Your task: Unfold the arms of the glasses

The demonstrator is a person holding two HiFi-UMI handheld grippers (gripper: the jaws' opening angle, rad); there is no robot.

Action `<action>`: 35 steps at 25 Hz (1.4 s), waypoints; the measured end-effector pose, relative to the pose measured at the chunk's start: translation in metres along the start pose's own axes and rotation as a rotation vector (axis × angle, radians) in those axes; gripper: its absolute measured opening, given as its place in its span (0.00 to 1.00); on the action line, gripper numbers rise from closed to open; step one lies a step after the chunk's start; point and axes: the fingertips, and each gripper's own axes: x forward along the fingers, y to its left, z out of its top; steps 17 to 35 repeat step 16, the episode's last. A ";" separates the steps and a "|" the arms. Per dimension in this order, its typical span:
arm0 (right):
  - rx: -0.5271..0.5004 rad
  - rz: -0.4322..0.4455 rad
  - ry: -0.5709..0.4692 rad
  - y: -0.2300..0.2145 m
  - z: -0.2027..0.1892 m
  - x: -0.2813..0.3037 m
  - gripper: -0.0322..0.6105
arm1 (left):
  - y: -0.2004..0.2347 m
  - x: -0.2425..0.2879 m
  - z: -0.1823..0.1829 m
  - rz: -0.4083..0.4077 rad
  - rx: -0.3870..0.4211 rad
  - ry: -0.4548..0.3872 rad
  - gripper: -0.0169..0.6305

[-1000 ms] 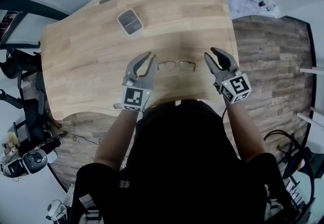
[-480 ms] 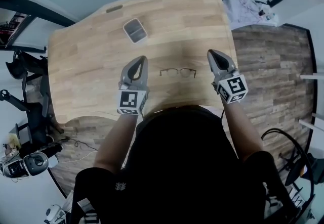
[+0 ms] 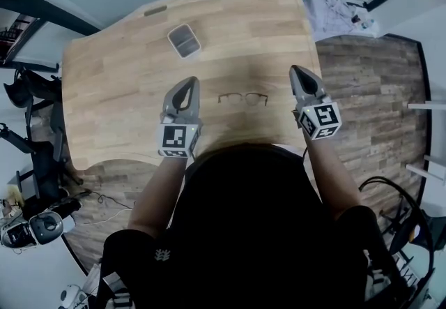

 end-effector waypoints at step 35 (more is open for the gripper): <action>-0.008 0.062 0.000 0.012 0.003 0.006 0.05 | 0.006 -0.008 -0.006 -0.005 0.010 0.022 0.03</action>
